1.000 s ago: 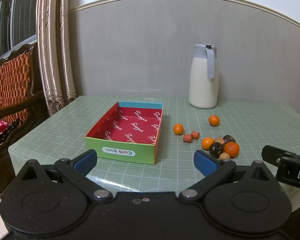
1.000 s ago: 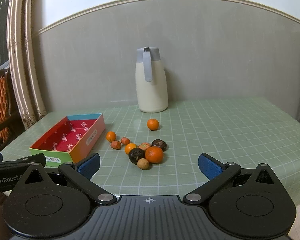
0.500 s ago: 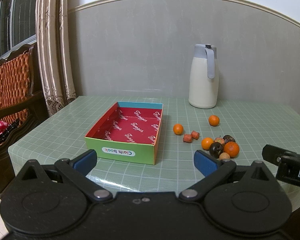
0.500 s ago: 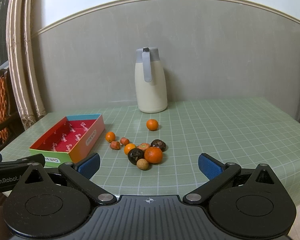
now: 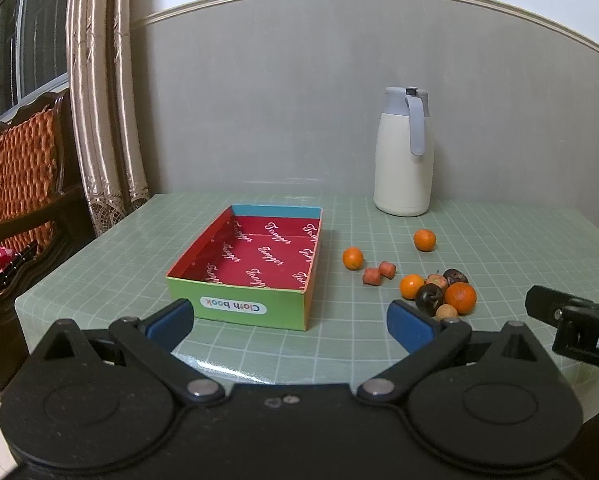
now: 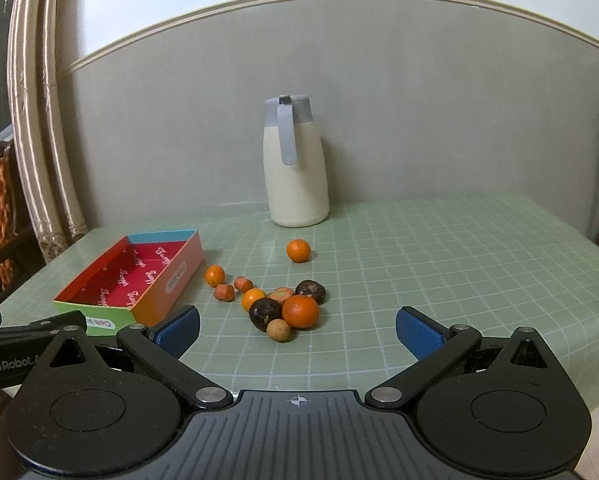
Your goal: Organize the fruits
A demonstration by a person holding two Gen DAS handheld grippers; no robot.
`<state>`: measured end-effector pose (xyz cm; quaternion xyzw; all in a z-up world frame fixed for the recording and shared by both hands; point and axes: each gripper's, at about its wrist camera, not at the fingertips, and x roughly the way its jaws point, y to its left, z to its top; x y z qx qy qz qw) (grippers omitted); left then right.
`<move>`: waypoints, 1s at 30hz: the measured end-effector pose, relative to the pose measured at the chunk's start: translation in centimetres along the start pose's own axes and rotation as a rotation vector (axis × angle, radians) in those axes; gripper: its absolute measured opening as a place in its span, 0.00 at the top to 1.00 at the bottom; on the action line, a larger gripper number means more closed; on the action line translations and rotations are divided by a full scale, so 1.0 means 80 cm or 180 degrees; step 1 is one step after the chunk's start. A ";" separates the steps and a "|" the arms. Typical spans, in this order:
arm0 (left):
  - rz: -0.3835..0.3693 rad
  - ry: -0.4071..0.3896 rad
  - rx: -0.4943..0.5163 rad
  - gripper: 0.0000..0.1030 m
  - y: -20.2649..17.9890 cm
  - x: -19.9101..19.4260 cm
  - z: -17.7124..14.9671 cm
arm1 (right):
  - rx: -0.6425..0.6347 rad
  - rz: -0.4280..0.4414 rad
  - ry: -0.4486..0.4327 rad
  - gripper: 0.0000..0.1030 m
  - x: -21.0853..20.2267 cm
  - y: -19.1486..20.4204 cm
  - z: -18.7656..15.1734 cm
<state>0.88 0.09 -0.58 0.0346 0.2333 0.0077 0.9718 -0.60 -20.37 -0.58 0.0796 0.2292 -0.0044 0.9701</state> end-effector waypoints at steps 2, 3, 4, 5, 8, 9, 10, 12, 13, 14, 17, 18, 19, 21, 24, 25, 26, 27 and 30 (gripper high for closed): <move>-0.0009 -0.0001 0.0013 0.06 -0.002 0.001 0.001 | 0.0006 -0.0007 0.0001 0.00 0.000 -0.001 0.000; -0.0012 -0.0003 0.0020 0.06 -0.003 0.001 0.001 | 0.0013 -0.0009 -0.0002 0.00 0.000 -0.002 0.000; -0.0016 -0.0007 0.0031 0.06 -0.004 0.002 0.001 | 0.0017 -0.0012 -0.0006 0.00 0.000 -0.003 0.000; -0.0019 -0.0011 0.0042 0.06 -0.005 0.001 0.001 | 0.0020 -0.0018 -0.0009 0.00 0.000 -0.004 0.000; -0.0029 -0.0021 0.0083 0.06 -0.010 0.003 0.002 | 0.0039 -0.0043 -0.0022 0.00 0.001 -0.008 0.000; -0.0036 -0.0021 0.0095 0.06 -0.012 0.004 0.002 | 0.0048 -0.0053 -0.0023 0.00 0.000 -0.009 -0.001; -0.0044 -0.0021 0.0104 0.06 -0.013 0.005 0.002 | 0.0058 -0.0060 -0.0021 0.00 0.001 -0.011 -0.001; -0.0057 -0.0015 0.0131 0.06 -0.016 0.009 0.002 | 0.0079 -0.0074 -0.0012 0.00 0.004 -0.015 -0.001; -0.0063 -0.0011 0.0142 0.06 -0.018 0.010 0.002 | 0.0088 -0.0082 -0.0008 0.00 0.004 -0.017 -0.002; -0.0069 -0.0006 0.0151 0.06 -0.020 0.012 0.002 | 0.0099 -0.0089 -0.0004 0.00 0.006 -0.019 -0.003; -0.0100 0.0010 0.0202 0.06 -0.026 0.020 0.002 | 0.0120 -0.0123 -0.0001 0.00 0.010 -0.027 -0.004; -0.0111 0.0008 0.0233 0.06 -0.029 0.023 0.001 | 0.0127 -0.0145 -0.0011 0.00 0.012 -0.031 -0.006; -0.0124 0.0007 0.0269 0.06 -0.032 0.026 0.000 | 0.0136 -0.0169 -0.0027 0.00 0.013 -0.034 -0.006; -0.0173 0.0013 0.0380 0.06 -0.040 0.035 -0.002 | 0.0169 -0.0234 -0.0071 0.00 0.018 -0.043 -0.009; -0.0223 0.0015 0.0561 0.06 -0.055 0.049 -0.008 | 0.0243 -0.0342 -0.0097 0.00 0.027 -0.058 -0.014; -0.0273 0.0012 0.0641 0.06 -0.062 0.055 -0.011 | 0.0269 -0.0387 -0.0107 0.00 0.030 -0.062 -0.015; -0.0312 -0.0001 0.0704 0.06 -0.067 0.059 -0.013 | 0.0295 -0.0441 -0.0129 0.00 0.033 -0.067 -0.017; -0.0357 -0.0018 0.0774 0.06 -0.073 0.064 -0.016 | 0.0320 -0.0489 -0.0158 0.00 0.036 -0.071 -0.018; -0.0518 -0.0064 0.0954 0.09 -0.092 0.077 -0.022 | 0.0408 -0.0618 -0.0273 0.00 0.044 -0.086 -0.021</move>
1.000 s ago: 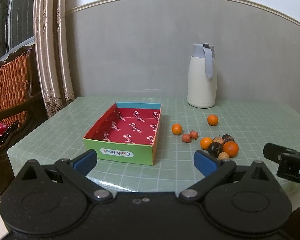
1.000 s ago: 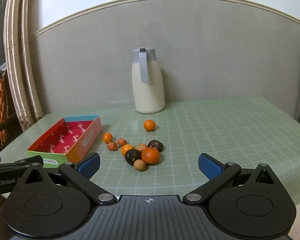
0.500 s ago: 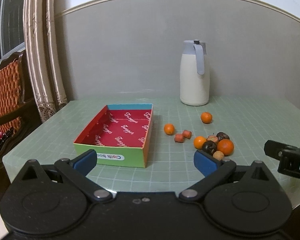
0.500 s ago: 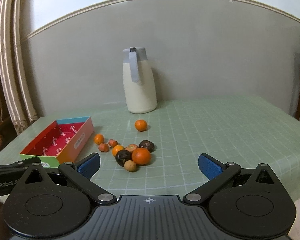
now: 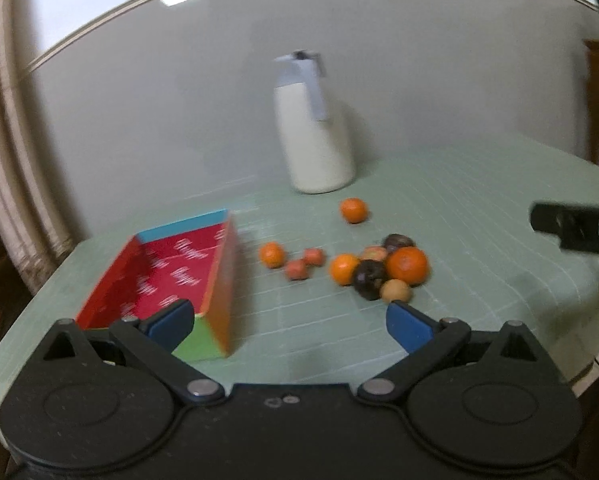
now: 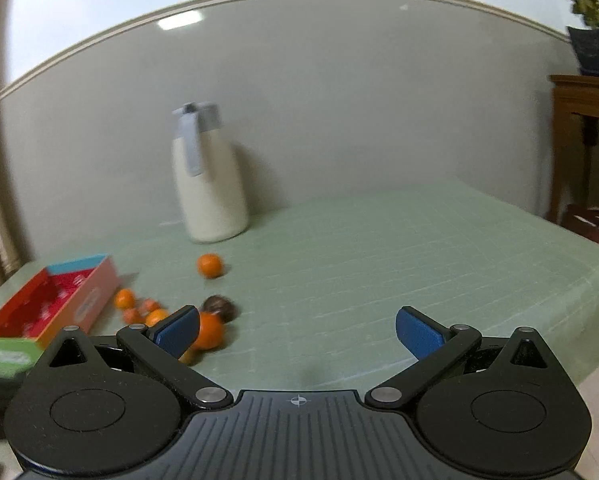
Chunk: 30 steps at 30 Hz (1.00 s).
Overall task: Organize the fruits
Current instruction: 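Reach the left gripper down to the tan nut and close on it, then carry the tan nut with the left gripper into the box and release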
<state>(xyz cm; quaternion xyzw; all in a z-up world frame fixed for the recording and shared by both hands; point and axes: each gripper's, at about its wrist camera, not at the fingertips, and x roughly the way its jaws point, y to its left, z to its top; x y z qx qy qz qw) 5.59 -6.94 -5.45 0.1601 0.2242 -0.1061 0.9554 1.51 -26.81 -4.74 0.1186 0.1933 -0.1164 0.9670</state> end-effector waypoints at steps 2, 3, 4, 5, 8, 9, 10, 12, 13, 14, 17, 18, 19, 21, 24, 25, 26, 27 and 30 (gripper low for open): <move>-0.0091 0.0003 0.0072 0.17 -0.010 0.011 0.002 | 0.0044 -0.0036 -0.0033 0.00 0.010 -0.006 0.000; -0.0160 0.0017 0.0087 0.20 -0.016 0.020 0.003 | 0.0056 -0.0050 -0.0045 0.00 0.015 -0.009 0.000; -0.0205 0.0045 0.0090 0.27 -0.020 0.027 0.004 | 0.0060 -0.0068 -0.0060 0.00 0.020 -0.010 0.000; -0.0267 0.0090 0.0093 0.34 -0.025 0.035 0.004 | 0.0063 -0.0097 -0.0085 0.00 0.024 -0.012 0.000; -0.0395 0.0159 0.0088 0.47 -0.038 0.055 0.001 | 0.0047 -0.0200 -0.0167 0.00 0.033 -0.016 -0.003; -0.0420 0.0166 0.0083 0.49 -0.043 0.060 -0.001 | 0.0046 -0.0239 -0.0208 0.00 0.036 -0.017 -0.005; -0.0446 0.0173 0.0077 0.50 -0.047 0.065 -0.003 | 0.0041 -0.0268 -0.0240 0.00 0.038 -0.017 -0.008; -0.0500 0.0218 0.0070 0.50 -0.053 0.075 -0.005 | 0.0061 -0.0283 -0.0287 0.00 0.039 -0.022 -0.013; -0.0527 0.0235 0.0051 0.50 -0.055 0.079 -0.006 | 0.0093 -0.0282 -0.0292 0.00 0.041 -0.025 -0.015; -0.0550 0.0246 0.0024 0.53 -0.056 0.084 -0.006 | 0.0127 -0.0276 -0.0275 0.00 0.043 -0.027 -0.016; -0.0598 0.0259 -0.0050 0.64 -0.060 0.092 -0.007 | 0.0178 -0.0269 -0.0234 0.00 0.049 -0.030 -0.017; -0.0605 0.0261 -0.0075 0.66 -0.061 0.096 -0.007 | 0.0171 -0.0281 -0.0225 0.00 0.049 -0.030 -0.018; -0.0608 0.0261 -0.0099 0.66 -0.061 0.099 -0.005 | 0.0173 -0.0281 -0.0223 0.00 0.048 -0.031 -0.018; -0.0586 0.0243 -0.0142 0.66 -0.061 0.105 -0.005 | 0.0177 -0.0262 -0.0204 0.00 0.049 -0.031 -0.018; -0.0583 0.0256 -0.0173 0.72 -0.062 0.114 -0.006 | 0.0142 -0.0237 -0.0181 0.00 0.053 -0.026 -0.019; -0.0592 0.0266 -0.0192 0.76 -0.062 0.117 -0.007 | 0.0122 -0.0235 -0.0179 0.00 0.053 -0.024 -0.020; -0.0603 0.0271 -0.0215 0.81 -0.062 0.119 -0.007 | 0.0104 -0.0240 -0.0180 0.00 0.053 -0.022 -0.020; -0.0629 0.0272 -0.0244 0.83 -0.061 0.121 -0.009 | 0.0093 -0.0248 -0.0180 0.00 0.054 -0.021 -0.021; -0.0627 0.0236 -0.0288 0.84 -0.060 0.121 -0.011 | 0.0096 -0.0246 -0.0143 0.00 0.057 -0.020 -0.022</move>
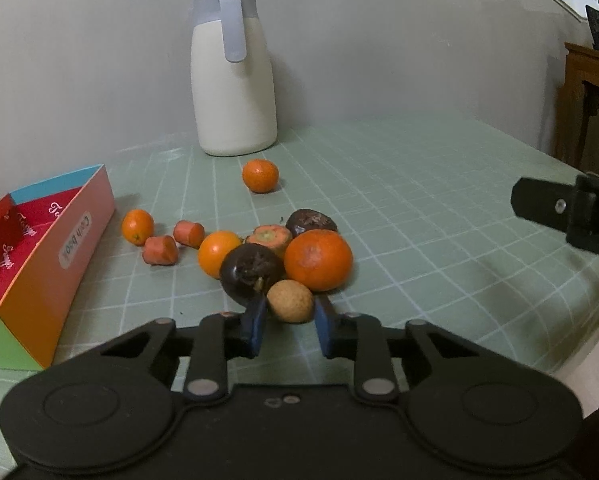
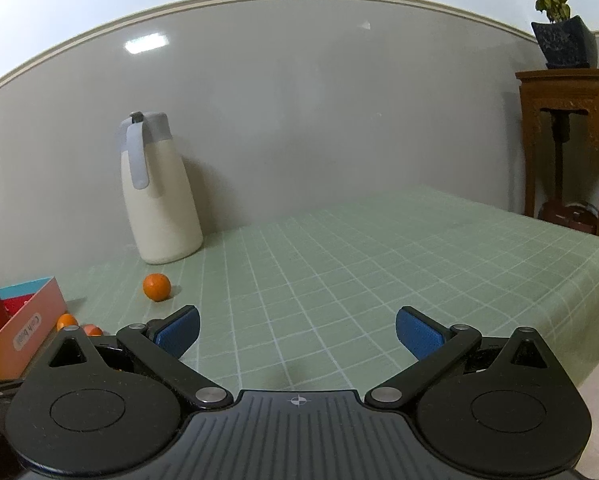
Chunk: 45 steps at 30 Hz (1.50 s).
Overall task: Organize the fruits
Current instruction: 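Carry the tan nut with the left gripper into the box and release, then grasp the large orange with the right gripper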
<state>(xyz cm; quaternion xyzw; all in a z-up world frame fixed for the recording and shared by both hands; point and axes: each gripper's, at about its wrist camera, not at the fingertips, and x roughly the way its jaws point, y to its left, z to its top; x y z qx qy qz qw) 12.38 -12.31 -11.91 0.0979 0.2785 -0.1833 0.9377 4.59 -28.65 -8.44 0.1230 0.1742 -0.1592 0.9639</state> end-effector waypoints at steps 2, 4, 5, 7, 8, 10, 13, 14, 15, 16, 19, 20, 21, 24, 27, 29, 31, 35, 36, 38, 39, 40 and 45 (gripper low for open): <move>-0.0010 -0.0042 -0.0019 0.84 0.001 -0.003 -0.001 | 0.0005 0.0000 0.0027 0.00 0.003 0.001 -0.001; 0.0008 -0.0101 -0.0001 0.84 0.002 -0.008 -0.001 | -0.0006 0.0005 0.0042 0.00 0.004 0.002 -0.002; 0.0023 -0.0135 0.0005 0.84 0.003 -0.011 0.000 | -0.0012 0.0003 0.0045 0.00 0.005 0.003 -0.002; 0.0072 -0.0217 -0.0015 0.84 0.010 -0.021 0.004 | -0.0009 0.0025 0.0065 0.00 0.006 0.005 -0.003; 0.0107 -0.0256 -0.0029 0.84 0.015 -0.026 0.006 | -0.0012 0.0042 0.0072 0.00 0.007 0.007 -0.004; 0.0207 -0.0329 -0.0091 0.84 0.031 -0.035 0.012 | -0.0019 0.0078 0.0108 0.00 0.010 0.011 -0.005; 0.0366 -0.0399 -0.0251 0.84 0.064 -0.046 0.019 | -0.0028 0.0177 0.0203 0.00 0.016 0.021 -0.007; 0.0459 -0.0432 -0.0285 0.84 0.077 -0.051 0.020 | -0.0037 0.0221 0.0237 0.00 0.018 0.025 -0.008; 0.0560 -0.0467 -0.0307 0.84 0.088 -0.055 0.022 | -0.0054 0.0265 0.0262 0.00 0.019 0.029 -0.009; 0.0653 -0.0495 -0.0323 0.84 0.099 -0.059 0.023 | -0.0073 0.0291 0.0272 0.00 0.020 0.033 -0.010; 0.0990 -0.0526 -0.0434 0.84 0.141 -0.066 0.025 | -0.0147 0.0377 0.0298 0.00 0.022 0.046 -0.012; 0.1092 -0.0520 -0.0477 0.84 0.153 -0.065 0.025 | -0.0168 0.0416 0.0323 0.00 0.023 0.051 -0.013; 0.1224 -0.0498 -0.0509 0.84 0.166 -0.063 0.025 | -0.0194 0.0413 0.0383 0.00 0.025 0.054 -0.013; 0.1487 -0.0352 -0.0645 0.84 0.200 -0.053 0.019 | -0.0218 0.0532 0.0474 0.00 0.031 0.067 -0.016; 0.1629 -0.0134 -0.0738 0.84 0.221 -0.038 0.010 | -0.0238 0.0630 0.0595 0.00 0.041 0.079 -0.017; 0.1668 -0.0069 -0.0774 0.82 0.230 -0.034 0.005 | -0.0273 0.0670 0.0650 0.00 0.049 0.088 -0.018; 0.1747 -0.0082 -0.0720 0.78 0.227 -0.034 0.006 | -0.0349 0.0685 0.0648 0.00 0.055 0.097 -0.017; 0.1744 -0.0127 -0.0800 0.64 0.230 -0.047 0.002 | -0.0528 0.0801 0.0600 0.00 0.066 0.113 -0.016; 0.1712 -0.0160 -0.0854 0.56 0.231 -0.051 0.003 | -0.0547 0.0836 0.0595 0.00 0.069 0.116 -0.017; 0.1748 -0.0252 -0.0928 0.18 0.234 -0.056 0.002 | -0.0567 0.0898 0.0602 0.00 0.073 0.119 -0.020; 0.1811 -0.0315 -0.0940 0.16 0.233 -0.062 0.002 | -0.0565 0.0893 0.0610 0.00 0.074 0.120 -0.021; 0.1836 -0.0367 -0.0933 0.15 0.233 -0.066 0.002 | -0.0558 0.0894 0.0595 0.00 0.074 0.120 -0.022; 0.1777 -0.0396 -0.1014 0.15 0.242 -0.080 -0.001 | -0.0560 0.0912 0.0619 0.31 0.080 0.126 -0.025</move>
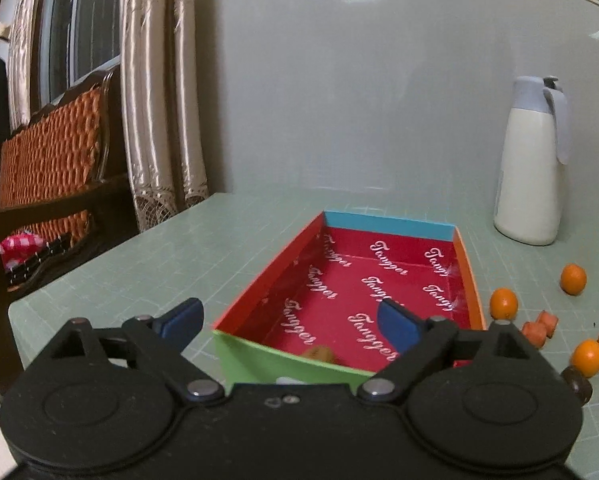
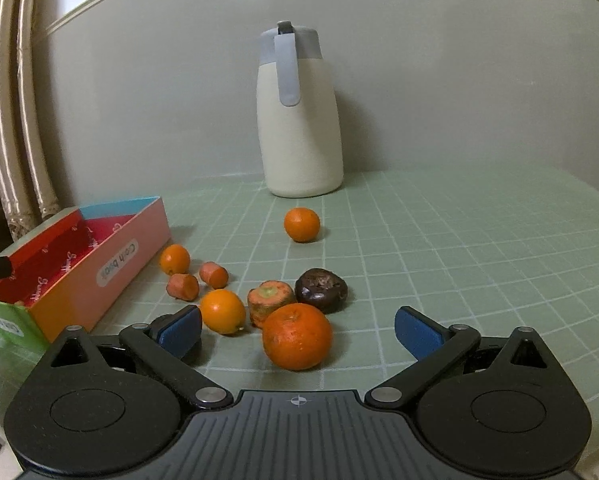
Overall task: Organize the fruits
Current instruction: 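Grasp the large orange with the right gripper, then lower the orange into the box with the right gripper and open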
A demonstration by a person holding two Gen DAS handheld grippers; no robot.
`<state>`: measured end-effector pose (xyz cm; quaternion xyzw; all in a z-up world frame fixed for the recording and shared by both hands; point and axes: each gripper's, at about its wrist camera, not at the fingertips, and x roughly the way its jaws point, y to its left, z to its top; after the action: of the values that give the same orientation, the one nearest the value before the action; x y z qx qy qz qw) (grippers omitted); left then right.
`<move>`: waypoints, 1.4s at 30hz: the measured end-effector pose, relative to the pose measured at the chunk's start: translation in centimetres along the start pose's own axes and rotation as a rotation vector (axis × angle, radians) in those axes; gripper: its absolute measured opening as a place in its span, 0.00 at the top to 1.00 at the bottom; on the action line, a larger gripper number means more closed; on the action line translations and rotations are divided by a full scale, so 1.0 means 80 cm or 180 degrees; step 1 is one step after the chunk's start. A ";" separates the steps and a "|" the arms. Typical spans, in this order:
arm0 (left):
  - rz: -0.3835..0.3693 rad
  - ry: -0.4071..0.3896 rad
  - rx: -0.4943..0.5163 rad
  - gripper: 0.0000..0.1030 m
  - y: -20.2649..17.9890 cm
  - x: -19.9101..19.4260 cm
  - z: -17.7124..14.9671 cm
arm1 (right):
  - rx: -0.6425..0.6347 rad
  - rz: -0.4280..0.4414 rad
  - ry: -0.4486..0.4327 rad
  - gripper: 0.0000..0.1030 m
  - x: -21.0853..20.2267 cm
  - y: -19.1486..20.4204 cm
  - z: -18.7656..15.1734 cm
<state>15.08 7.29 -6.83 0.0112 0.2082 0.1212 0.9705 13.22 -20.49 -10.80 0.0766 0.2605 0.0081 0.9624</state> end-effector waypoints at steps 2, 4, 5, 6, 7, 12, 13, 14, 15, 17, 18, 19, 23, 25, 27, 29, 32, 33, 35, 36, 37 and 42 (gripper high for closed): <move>0.0037 0.0027 -0.0047 0.15 0.008 -0.001 0.001 | 0.0083 0.0018 0.0118 0.54 0.007 -0.003 -0.001; 0.0075 0.0009 -0.0107 0.15 0.019 -0.006 0.001 | 0.0175 0.0007 0.0176 0.54 0.013 -0.006 -0.002; 0.0089 0.0001 -0.0125 0.14 0.024 -0.008 0.001 | 0.0192 0.0012 0.0190 0.54 0.015 -0.006 -0.002; 0.0110 -0.0015 -0.0140 0.14 0.029 -0.010 0.001 | 0.0163 -0.0016 0.0203 0.54 0.017 -0.005 -0.002; 0.0142 -0.0033 -0.0148 0.12 0.034 -0.013 0.001 | 0.0143 -0.0033 0.0223 0.54 0.019 -0.003 -0.003; 0.0266 -0.0016 -0.0286 0.09 0.066 -0.020 -0.001 | 0.0244 0.0004 0.0178 0.59 0.019 -0.002 -0.005; 0.0311 0.0000 -0.0347 0.09 0.074 -0.021 -0.002 | 0.0247 0.0015 0.0125 0.59 0.016 0.001 -0.004; 0.0350 0.0013 -0.0401 0.08 0.081 -0.021 -0.002 | 0.0230 0.0057 0.0059 0.59 0.011 0.005 -0.002; 0.0403 0.0032 -0.0476 0.08 0.090 -0.021 -0.003 | 0.0197 0.0147 -0.0034 0.59 0.005 0.012 0.000; 0.0499 0.0066 -0.0605 0.07 0.105 -0.020 -0.004 | 0.0099 0.0352 -0.0174 0.59 -0.003 0.031 0.004; 0.0543 0.0094 -0.0662 0.07 0.112 -0.018 -0.005 | 0.0029 0.0498 -0.0235 0.59 -0.007 0.044 0.007; 0.0572 0.0126 -0.0710 0.07 0.118 -0.016 -0.005 | -0.0034 0.0650 -0.0283 0.59 -0.009 0.058 0.009; 0.0626 0.0230 -0.0849 0.07 0.135 -0.010 -0.007 | -0.0287 0.1168 -0.0371 0.59 0.000 0.115 0.020; 0.0650 0.0251 -0.0873 0.07 0.139 -0.008 -0.009 | -0.0390 0.1338 -0.0352 0.59 0.011 0.141 0.023; 0.0666 0.0250 -0.0876 0.07 0.142 -0.008 -0.009 | -0.0458 0.1445 -0.0310 0.59 0.024 0.160 0.023; 0.0670 0.0245 -0.0864 0.07 0.143 -0.009 -0.011 | -0.0540 0.1506 -0.0259 0.59 0.035 0.177 0.021; 0.0658 0.0270 -0.0858 0.07 0.144 -0.006 -0.011 | -0.0607 0.1586 -0.0155 0.59 0.048 0.188 0.012; 0.0653 0.0278 -0.0864 0.07 0.143 -0.006 -0.011 | -0.0607 0.1618 -0.0131 0.59 0.052 0.189 0.009; 0.0644 0.0279 -0.0864 0.07 0.142 -0.006 -0.010 | -0.0622 0.1637 -0.0155 0.58 0.053 0.188 0.006; 0.0644 0.0272 -0.0855 0.07 0.140 -0.006 -0.010 | -0.0625 0.1641 -0.0161 0.53 0.051 0.187 0.007; 0.0645 0.0265 -0.0845 0.07 0.139 -0.006 -0.010 | -0.0608 0.1662 -0.0182 0.45 0.049 0.186 0.008; 0.0625 0.0246 -0.0761 0.07 0.129 -0.006 -0.010 | -0.0418 0.1664 -0.0384 0.30 0.030 0.164 0.017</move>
<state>11.96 17.13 -6.62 -0.0888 0.2275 0.2397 0.9396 16.27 -7.60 -8.86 0.0790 0.1730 0.2685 0.9443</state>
